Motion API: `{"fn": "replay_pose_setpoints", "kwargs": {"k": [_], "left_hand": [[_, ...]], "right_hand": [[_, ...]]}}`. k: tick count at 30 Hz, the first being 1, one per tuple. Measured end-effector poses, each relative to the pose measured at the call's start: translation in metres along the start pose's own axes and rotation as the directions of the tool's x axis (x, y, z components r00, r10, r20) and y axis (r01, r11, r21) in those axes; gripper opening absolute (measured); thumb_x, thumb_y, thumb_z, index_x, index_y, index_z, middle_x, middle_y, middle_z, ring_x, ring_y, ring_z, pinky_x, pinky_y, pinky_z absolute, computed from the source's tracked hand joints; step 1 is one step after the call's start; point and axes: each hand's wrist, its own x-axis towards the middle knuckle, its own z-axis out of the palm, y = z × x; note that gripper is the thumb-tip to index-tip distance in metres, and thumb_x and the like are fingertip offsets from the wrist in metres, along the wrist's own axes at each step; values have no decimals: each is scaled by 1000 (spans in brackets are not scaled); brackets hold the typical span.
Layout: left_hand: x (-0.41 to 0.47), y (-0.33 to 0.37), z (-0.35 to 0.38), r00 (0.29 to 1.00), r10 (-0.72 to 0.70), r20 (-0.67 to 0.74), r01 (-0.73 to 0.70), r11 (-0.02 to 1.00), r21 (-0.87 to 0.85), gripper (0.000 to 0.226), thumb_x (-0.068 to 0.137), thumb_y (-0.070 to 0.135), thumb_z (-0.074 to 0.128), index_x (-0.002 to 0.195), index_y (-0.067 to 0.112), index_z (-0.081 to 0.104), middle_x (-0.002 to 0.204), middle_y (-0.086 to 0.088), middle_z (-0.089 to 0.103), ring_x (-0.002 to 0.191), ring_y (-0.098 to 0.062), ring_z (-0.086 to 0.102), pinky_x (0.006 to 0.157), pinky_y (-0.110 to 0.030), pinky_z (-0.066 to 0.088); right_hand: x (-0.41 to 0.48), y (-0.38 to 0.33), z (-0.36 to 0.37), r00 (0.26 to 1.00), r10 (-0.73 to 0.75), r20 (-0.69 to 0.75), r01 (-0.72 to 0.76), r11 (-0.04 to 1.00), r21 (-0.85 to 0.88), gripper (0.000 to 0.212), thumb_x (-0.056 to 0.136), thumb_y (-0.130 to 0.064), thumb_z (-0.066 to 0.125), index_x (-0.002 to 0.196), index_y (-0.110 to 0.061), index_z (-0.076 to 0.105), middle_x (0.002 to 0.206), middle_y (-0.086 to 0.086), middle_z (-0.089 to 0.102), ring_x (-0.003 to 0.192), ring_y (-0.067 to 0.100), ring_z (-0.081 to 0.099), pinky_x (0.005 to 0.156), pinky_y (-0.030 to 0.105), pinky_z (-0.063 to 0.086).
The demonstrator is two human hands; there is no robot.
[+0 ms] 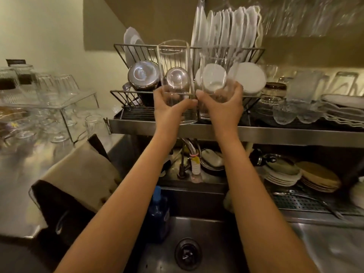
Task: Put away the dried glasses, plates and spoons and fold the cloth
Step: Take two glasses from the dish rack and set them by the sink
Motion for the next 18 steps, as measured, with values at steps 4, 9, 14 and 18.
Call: {"fn": "replay_pose_setpoints", "kwargs": {"k": [4,9,14,18], "left_hand": [[-18,-15,13,999,-37,39,38,999,-35,72,58,18,73,122,17,40,102,-7,54,105,-33,59,92,-51,49],[-36,-36,31,994,-65,87,68,997,-36,74,56,19,75,122,18,41,114,-15,53,107,-32,58,89,-50,52],[-59,-64,53,983,-101,154,110,992,-56,71,60,13,76,121,20,40,111,-9,53,104,-26,59,81,-35,55],[-78,-87,71,971,-150,185,161,986,-49,69,66,5,74,124,16,40,106,-1,55,100,-22,59,77,-29,53]], "right_hand": [[-11,19,-24,999,30,-29,-29,999,14,80,62,-37,81,130,-21,40,96,-19,54,85,-7,56,72,14,50],[-23,42,-57,996,69,-51,-68,997,24,79,59,-34,83,126,-20,43,100,-20,53,90,-4,58,76,22,53],[-36,64,-94,990,133,-53,-130,990,45,79,59,-30,84,125,-20,42,111,-15,55,100,-5,58,78,17,52],[-42,83,-125,983,181,-38,-181,983,15,73,61,-28,83,122,-22,43,107,-12,58,97,0,61,82,22,54]]}}
